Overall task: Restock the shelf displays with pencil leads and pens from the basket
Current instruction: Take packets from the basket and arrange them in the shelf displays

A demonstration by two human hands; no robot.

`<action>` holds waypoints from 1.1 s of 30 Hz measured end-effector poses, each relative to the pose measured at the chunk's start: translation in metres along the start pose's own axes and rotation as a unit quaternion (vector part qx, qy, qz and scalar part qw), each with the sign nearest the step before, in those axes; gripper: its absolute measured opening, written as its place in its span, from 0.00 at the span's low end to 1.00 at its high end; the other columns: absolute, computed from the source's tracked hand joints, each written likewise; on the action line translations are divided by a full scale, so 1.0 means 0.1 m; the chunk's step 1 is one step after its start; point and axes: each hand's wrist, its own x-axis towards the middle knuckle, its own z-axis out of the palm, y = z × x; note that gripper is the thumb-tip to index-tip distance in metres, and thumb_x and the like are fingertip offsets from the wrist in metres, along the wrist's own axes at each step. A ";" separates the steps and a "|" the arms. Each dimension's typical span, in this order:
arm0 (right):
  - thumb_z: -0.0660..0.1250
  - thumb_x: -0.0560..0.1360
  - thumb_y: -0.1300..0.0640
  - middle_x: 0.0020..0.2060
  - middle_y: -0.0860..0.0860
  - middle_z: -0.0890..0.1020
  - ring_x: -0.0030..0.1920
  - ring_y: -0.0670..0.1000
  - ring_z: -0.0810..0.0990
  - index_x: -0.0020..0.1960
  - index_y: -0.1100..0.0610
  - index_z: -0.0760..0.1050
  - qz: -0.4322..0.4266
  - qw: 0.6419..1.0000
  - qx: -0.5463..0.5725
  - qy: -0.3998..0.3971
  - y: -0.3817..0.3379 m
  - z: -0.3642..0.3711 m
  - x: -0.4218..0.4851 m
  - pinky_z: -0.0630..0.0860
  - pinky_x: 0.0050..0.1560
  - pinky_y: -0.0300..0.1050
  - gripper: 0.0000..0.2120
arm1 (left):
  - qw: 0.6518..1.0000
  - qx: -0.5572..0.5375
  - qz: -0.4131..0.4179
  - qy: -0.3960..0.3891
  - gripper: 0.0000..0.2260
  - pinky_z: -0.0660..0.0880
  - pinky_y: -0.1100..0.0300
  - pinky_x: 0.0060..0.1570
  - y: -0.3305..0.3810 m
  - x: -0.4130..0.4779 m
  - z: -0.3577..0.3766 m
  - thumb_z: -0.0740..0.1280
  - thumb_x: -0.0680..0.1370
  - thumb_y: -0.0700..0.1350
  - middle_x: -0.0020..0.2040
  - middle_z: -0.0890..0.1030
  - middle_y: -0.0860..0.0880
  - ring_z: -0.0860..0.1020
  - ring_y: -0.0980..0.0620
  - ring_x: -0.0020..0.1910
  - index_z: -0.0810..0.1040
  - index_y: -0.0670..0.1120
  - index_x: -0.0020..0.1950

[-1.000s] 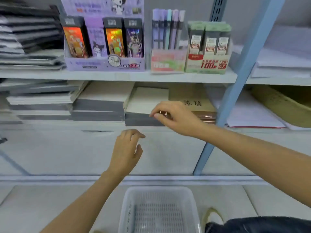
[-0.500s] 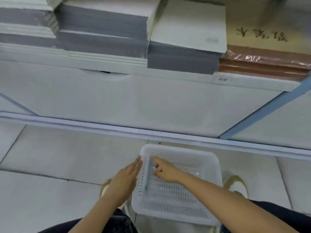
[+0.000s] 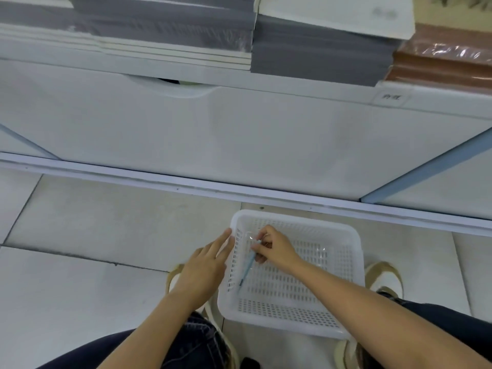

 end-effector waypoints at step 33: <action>0.69 0.76 0.56 0.44 0.49 0.81 0.47 0.51 0.80 0.50 0.56 0.82 -0.498 0.843 -0.165 0.121 -3.40 -1.69 -2.15 0.77 0.52 0.51 0.06 | 0.837 -0.375 0.168 0.361 0.08 0.76 0.66 0.47 1.89 -0.08 -3.36 0.64 0.81 0.45 0.40 0.84 0.55 0.82 0.60 0.44 0.83 0.51 0.47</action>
